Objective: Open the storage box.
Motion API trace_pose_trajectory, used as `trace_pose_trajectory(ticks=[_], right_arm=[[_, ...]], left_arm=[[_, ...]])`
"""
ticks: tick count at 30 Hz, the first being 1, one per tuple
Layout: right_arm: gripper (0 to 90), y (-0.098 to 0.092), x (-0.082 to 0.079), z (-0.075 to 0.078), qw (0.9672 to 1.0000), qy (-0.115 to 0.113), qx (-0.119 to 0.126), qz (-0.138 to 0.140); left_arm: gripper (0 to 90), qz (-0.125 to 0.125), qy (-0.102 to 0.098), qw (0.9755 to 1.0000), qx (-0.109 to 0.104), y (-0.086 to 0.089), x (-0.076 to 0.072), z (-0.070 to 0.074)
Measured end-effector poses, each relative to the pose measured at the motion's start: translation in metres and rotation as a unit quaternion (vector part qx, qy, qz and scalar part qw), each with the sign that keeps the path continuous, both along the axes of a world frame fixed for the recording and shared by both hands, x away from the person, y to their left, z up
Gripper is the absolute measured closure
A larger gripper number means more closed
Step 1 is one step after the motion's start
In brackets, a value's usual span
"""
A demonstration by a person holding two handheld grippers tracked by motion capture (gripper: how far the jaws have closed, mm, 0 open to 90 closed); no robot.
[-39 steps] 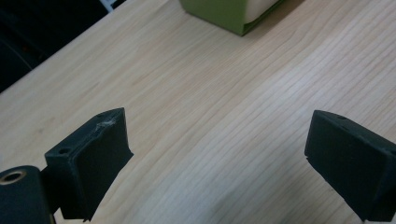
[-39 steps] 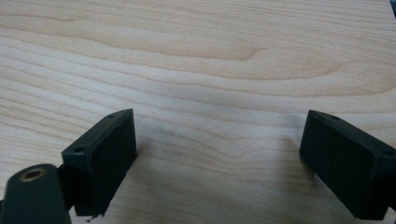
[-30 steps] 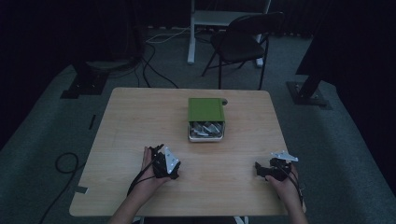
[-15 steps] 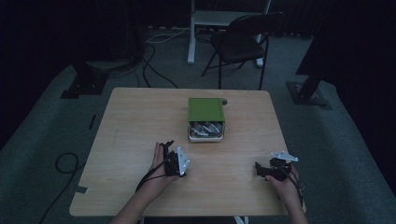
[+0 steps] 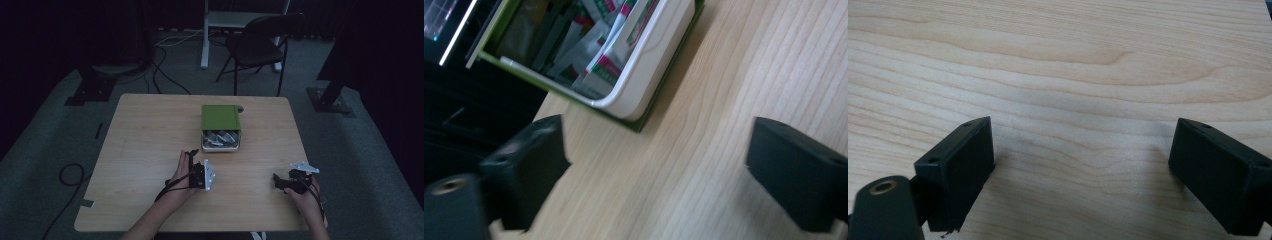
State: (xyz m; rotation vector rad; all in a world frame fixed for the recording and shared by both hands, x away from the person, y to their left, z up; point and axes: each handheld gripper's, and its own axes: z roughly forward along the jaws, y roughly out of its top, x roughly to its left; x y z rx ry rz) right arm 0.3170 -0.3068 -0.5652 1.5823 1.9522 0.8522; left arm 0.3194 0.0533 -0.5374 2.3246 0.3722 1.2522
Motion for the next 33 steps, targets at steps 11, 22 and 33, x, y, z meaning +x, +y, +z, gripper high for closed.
trace_pose_trajectory(ticks=[11, 22, 33], right_arm=[[10.5, 0.0, 0.0, 0.0, 1.0, 0.0, 0.0, 0.0], [10.5, 0.0, 0.0, 0.0, 1.0, 0.0, 0.001, 0.0], [10.5, 0.0, 0.0, 0.0, 1.0, 0.0, 0.001, 0.0]], left_arm=[[27.2, -0.019, -0.032, 0.9988, 0.033, -0.015, 0.008, -0.004], [37.6, -0.03, -0.046, 0.9955, 0.078, -0.025, 0.02, -0.014], [51.2, -0.023, -0.07, 0.9902, 0.119, -0.03, 0.034, -0.017]])
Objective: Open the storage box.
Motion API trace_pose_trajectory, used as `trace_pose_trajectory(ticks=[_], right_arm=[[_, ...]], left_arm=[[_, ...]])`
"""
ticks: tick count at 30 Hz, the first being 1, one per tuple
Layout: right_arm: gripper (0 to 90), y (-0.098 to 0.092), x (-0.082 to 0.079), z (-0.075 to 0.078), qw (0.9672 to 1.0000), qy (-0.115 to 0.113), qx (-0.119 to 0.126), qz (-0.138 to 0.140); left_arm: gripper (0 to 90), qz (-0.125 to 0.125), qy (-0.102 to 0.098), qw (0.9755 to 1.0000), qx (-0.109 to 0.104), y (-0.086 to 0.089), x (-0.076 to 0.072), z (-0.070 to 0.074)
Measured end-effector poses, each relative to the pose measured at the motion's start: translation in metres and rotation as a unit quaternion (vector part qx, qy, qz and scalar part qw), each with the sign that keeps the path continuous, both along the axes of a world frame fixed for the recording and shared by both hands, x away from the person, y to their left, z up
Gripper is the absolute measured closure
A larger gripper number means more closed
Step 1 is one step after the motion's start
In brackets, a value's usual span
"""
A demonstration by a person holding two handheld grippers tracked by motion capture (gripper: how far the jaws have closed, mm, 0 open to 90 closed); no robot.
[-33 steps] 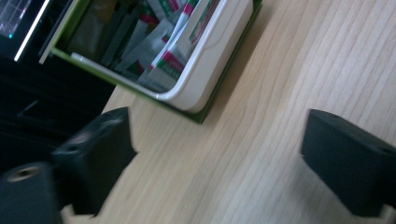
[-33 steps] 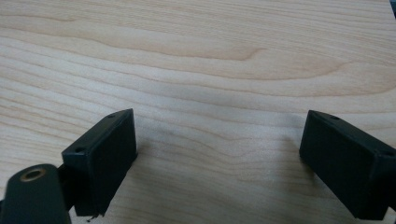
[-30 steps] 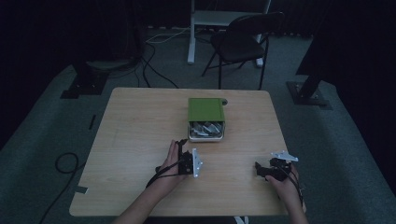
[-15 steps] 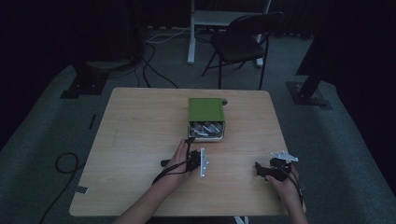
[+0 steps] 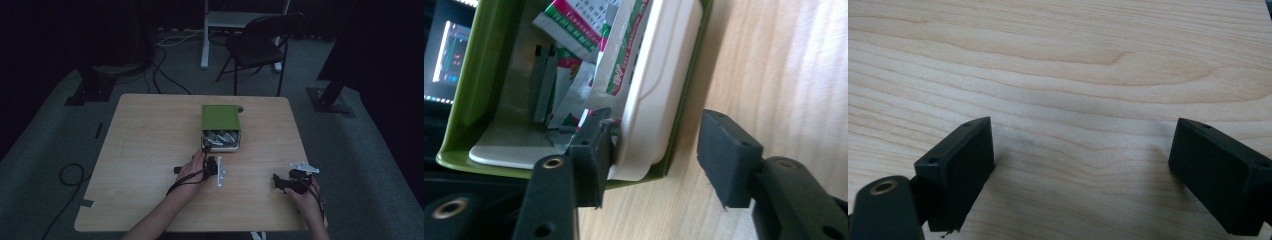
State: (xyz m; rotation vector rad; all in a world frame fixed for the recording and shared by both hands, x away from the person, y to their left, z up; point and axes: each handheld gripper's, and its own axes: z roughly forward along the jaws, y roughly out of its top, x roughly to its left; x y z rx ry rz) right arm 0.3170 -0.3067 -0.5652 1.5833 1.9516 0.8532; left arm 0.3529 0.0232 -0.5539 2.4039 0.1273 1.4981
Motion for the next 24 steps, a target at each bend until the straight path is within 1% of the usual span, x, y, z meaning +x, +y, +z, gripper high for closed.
trace_pose_trajectory(ticks=[2, 4, 6, 7, 9, 11, 12, 13, 14, 15, 18, 19, 21, 22, 24], right_arm=[[10.5, 0.0, 0.0, 0.0, 1.0, 0.0, 0.0, 0.0], [10.5, 0.0, 0.0, 0.0, 1.0, 0.0, 0.0, 0.0], [10.5, 0.0, 0.0, 0.0, 1.0, 0.0, 0.0, 0.0], [10.5, 0.0, 0.0, 0.0, 1.0, 0.0, 0.0, 0.0], [10.5, 0.0, 0.0, 0.0, 1.0, 0.0, 0.0, 0.0], [10.5, 0.0, 0.0, 0.0, 1.0, 0.0, 0.0, 0.0], [10.5, 0.0, 0.0, 0.0, 1.0, 0.0, 0.0, 0.0], [10.5, 0.0, 0.0, 0.0, 1.0, 0.0, 0.0, 0.0], [10.5, 0.0, 0.0, 0.0, 1.0, 0.0, 0.0, 0.0], [10.5, 0.0, 0.0, 0.0, 1.0, 0.0, 0.0, 0.0], [10.5, 0.0, 0.0, 0.0, 1.0, 0.0, 0.0, 0.0], [10.5, 0.0, 0.0, 0.0, 1.0, 0.0, 0.0, 0.0], [10.5, 0.0, 0.0, 0.0, 1.0, 0.0, 0.0, 0.0], [10.5, 0.0, 0.0, 0.0, 1.0, 0.0, 0.0, 0.0], [10.5, 0.0, 0.0, 0.0, 1.0, 0.0, 0.0, 0.0]], left_arm=[[55.6, 0.004, -0.005, 1.0, 0.004, -0.0008, 0.0015, -0.0002], [58.2, 0.005, -0.013, 0.9998, 0.014, -0.0018, 0.003, -0.0012], [61.3, 0.007, -0.015, 0.9998, 0.013, -0.0028, 0.0047, -0.0009], [61.4, 0.006, -0.015, 0.9997, 0.016, -0.0033, 0.0058, -0.0015], [62.7, 0.005, -0.016, 0.9998, 0.014, -0.004, 0.0073, -0.0022], [64.4, 0.007, -0.021, 0.9995, 0.022, -0.0044, 0.0086, -0.0021], [66.4, 0.01, -0.022, 0.9995, 0.02, -0.0049, 0.009, -0.0022], [66.8, 0.01, -0.021, 0.9995, 0.021, -0.0055, 0.0093, -0.0025], [67.2, 0.009, -0.025, 0.9992, 0.029, -0.0062, 0.0094, -0.0025], [67.6, 0.008, -0.028, 0.9991, 0.032, -0.0067, 0.0093, -0.003], [68.4, 0.006, -0.032, 0.9988, 0.036, -0.007, 0.0086, -0.0035], [68.5, 0.006, -0.032, 0.9989, 0.033, -0.0067, 0.0084, -0.0041], [68.8, 0.005, -0.034, 0.9989, 0.034, -0.0066, 0.0082, -0.0044], [68.8, 0.002, -0.036, 0.9985, 0.041, -0.0066, 0.0077, -0.0043], [69.2, 0.002, -0.035, 0.9986, 0.04, -0.007, 0.0069, -0.0041]])
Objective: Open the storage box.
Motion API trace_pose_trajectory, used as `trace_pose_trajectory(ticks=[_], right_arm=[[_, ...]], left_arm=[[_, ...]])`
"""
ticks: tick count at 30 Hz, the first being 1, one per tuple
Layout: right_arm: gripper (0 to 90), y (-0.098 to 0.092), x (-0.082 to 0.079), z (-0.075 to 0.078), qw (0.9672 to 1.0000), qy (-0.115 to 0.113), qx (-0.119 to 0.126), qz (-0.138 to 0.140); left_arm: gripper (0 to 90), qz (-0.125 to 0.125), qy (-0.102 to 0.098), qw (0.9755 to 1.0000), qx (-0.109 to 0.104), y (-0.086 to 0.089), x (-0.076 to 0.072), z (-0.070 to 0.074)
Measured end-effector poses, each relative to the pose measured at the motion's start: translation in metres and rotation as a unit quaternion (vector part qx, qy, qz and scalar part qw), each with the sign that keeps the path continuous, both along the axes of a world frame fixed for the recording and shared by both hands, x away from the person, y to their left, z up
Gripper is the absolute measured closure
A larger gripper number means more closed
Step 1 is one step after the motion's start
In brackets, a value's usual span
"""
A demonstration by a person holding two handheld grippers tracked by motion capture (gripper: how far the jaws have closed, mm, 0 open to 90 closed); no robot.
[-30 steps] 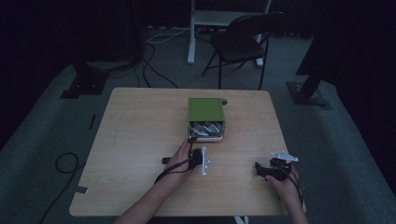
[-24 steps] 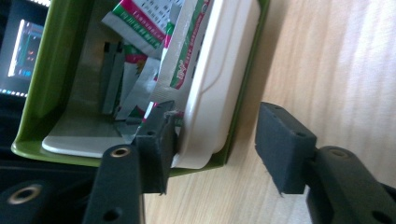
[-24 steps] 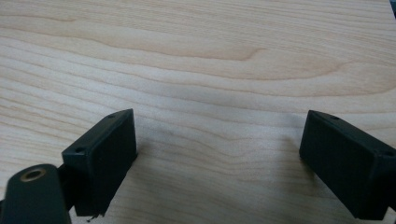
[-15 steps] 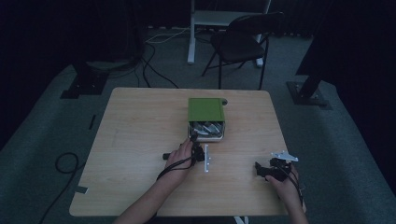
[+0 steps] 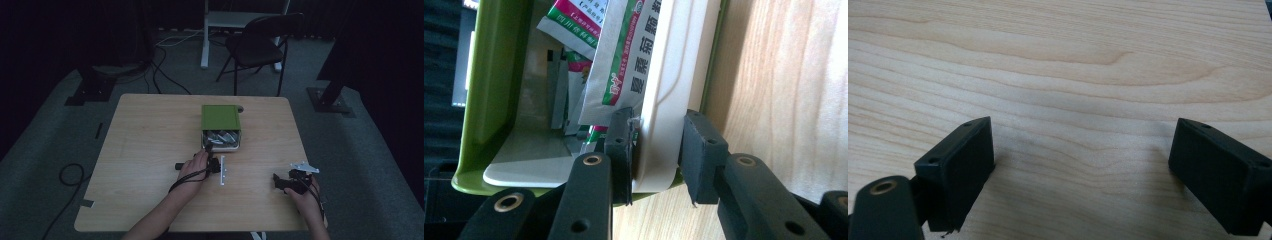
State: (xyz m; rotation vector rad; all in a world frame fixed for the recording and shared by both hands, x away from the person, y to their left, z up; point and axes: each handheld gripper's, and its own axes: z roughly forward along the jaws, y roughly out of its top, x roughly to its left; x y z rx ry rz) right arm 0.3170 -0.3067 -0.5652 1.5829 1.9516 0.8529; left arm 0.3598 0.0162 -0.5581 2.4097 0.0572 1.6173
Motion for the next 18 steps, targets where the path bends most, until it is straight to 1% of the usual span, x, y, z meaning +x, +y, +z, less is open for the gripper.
trace_pose_trajectory(ticks=[4, 8, 13, 15, 18], right_arm=[[10.5, 0.0, 0.0, 0.0, 1.0, 0.0, 0.0, 0.0], [10.5, 0.0, 0.0, 0.0, 1.0, 0.0, 0.0, 0.0], [10.5, 0.0, 0.0, 0.0, 1.0, 0.0, 0.0, 0.0], [10.5, 0.0, 0.0, 0.0, 1.0, 0.0, 0.0, 0.0], [10.5, 0.0, 0.0, 0.0, 1.0, 0.0, 0.0, 0.0]], left_arm=[[69.7, -0.004, 0.0, 1.0, 0.005, -0.001, -0.004, 0.001], [69.6, -0.007, 0.001, 1.0, 0.004, 0.0, -0.006, 0.001], [69.6, -0.007, 0.007, 1.0, 0.0, -0.001, -0.014, 0.001], [69.7, -0.009, 0.007, 0.9999, 0.003, 0.0, -0.016, 0.002], [69.8, -0.01, 0.008, 0.9999, 0.002, 0.0, -0.018, 0.002]])
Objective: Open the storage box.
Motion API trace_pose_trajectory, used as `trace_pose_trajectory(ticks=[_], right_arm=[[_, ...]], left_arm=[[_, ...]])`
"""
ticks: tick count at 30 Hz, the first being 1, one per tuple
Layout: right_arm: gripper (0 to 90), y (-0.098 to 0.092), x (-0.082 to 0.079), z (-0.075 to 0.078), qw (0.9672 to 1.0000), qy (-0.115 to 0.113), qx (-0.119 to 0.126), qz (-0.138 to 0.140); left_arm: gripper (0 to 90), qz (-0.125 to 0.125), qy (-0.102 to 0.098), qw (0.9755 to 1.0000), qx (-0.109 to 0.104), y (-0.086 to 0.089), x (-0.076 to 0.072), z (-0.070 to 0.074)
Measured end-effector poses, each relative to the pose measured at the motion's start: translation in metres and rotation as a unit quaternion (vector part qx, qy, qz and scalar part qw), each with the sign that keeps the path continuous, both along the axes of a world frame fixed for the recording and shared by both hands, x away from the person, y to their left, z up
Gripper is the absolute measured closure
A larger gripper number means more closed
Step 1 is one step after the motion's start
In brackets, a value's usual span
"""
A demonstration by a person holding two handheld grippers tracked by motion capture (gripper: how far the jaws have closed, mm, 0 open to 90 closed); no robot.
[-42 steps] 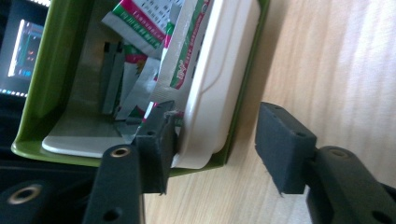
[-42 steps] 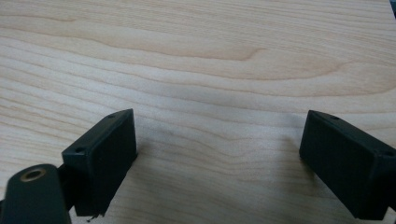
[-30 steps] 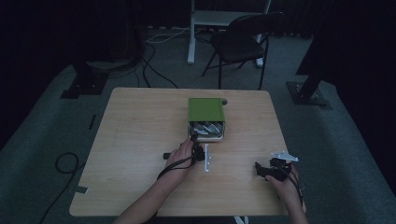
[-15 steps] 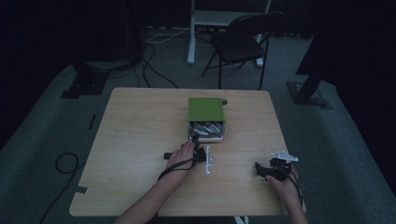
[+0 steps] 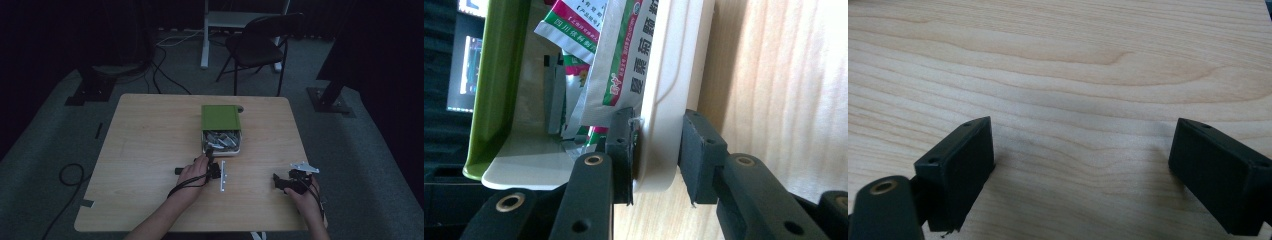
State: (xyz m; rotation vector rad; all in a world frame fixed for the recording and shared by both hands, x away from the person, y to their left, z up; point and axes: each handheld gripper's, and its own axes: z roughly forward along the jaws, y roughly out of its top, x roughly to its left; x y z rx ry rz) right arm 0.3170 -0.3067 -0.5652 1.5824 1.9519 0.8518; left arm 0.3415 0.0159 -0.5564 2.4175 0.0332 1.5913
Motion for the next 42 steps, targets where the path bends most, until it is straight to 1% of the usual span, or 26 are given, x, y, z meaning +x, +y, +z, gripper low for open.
trace_pose_trajectory(ticks=[4, 7, 10, 11, 13, 14, 18, 19, 21, 22, 23, 28, 29, 34, 37, 42], right_arm=[[10.5, 0.0, 0.0, 0.0, 1.0, 0.0, 0.0, 0.0], [10.5, 0.0, 0.0, 0.0, 1.0, 0.0, 0.0, 0.0], [10.5, 0.0, 0.0, 0.0, 1.0, 0.0, 0.0, 0.0], [10.5, 0.0, 0.0, 0.0, 1.0, 0.0, 0.0, 0.0], [10.5, 0.0, 0.0, 0.0, 1.0, 0.0, 0.0, 0.0], [10.6, 0.0, 0.0, 0.0, 1.0, 0.0, 0.0, 0.0], [10.5, 0.0, 0.0, 0.0, 1.0, 0.0, 0.0, 0.0], [10.5, 0.0, 0.0, 0.0, 1.0, 0.0, 0.0, 0.0], [10.5, 0.0, 0.0, 0.0, 1.0, 0.0, 0.0, 0.0], [10.5, 0.0, 0.0, 0.0, 1.0, 0.0, 0.0, 0.0], [10.5, 0.0, 0.0, 0.0, 1.0, 0.0, 0.0, 0.0], [10.5, 0.0, 0.0, 0.0, 1.0, 0.0, 0.0, 0.0], [10.5, 0.0, 0.0, 0.0, 1.0, 0.0, 0.0, 0.0], [10.5, 0.0, 0.0, 0.0, 1.0, 0.0, 0.0, 0.0], [10.5, 0.0, 0.0, 0.0, 1.0, 0.0, 0.0, 0.0], [10.5, 0.0, 0.0, 0.0, 1.0, 0.0, 0.0, 0.0]], left_arm=[[70.0, -0.001, 0.001, 1.0, 0.004, -0.001, -0.005, 0.001], [70.0, -0.002, 0.004, 1.0, -0.002, -0.001, -0.009, 0.0], [70.0, -0.002, 0.002, 1.0, 0.001, -0.001, -0.011, 0.0], [70.0, -0.004, 0.005, 1.0, -0.003, -0.001, -0.015, 0.001], [70.0, -0.004, 0.004, 1.0, -0.002, -0.001, -0.017, 0.0], [70.0, -0.006, 0.005, 1.0, -0.005, -0.001, -0.018, 0.0], [70.1, -0.007, 0.005, 1.0, -0.001, 0.0, -0.022, 0.0], [70.0, -0.008, 0.006, 0.9999, -0.005, 0.0, -0.023, 0.001], [70.1, -0.008, 0.006, 1.0, -0.002, 0.0, -0.025, 0.001], [70.0, -0.008, 0.007, 0.9999, -0.007, 0.0, -0.026, 0.0], [70.0, -0.009, 0.006, 0.9999, -0.002, -0.001, -0.027, 0.0], [70.1, -0.012, 0.008, 0.9999, -0.004, -0.001, -0.032, 0.001], [70.1, -0.012, 0.007, 0.9999, -0.002, -0.001, -0.033, 0.001], [70.0, -0.012, 0.011, 0.9999, -0.005, 0.0, -0.039, 0.001], [70.0, -0.015, 0.01, 0.9998, -0.005, 0.001, -0.041, 0.001], [69.9, -0.015, 0.013, 0.9998, -0.009, 0.002, -0.047, 0.001]])
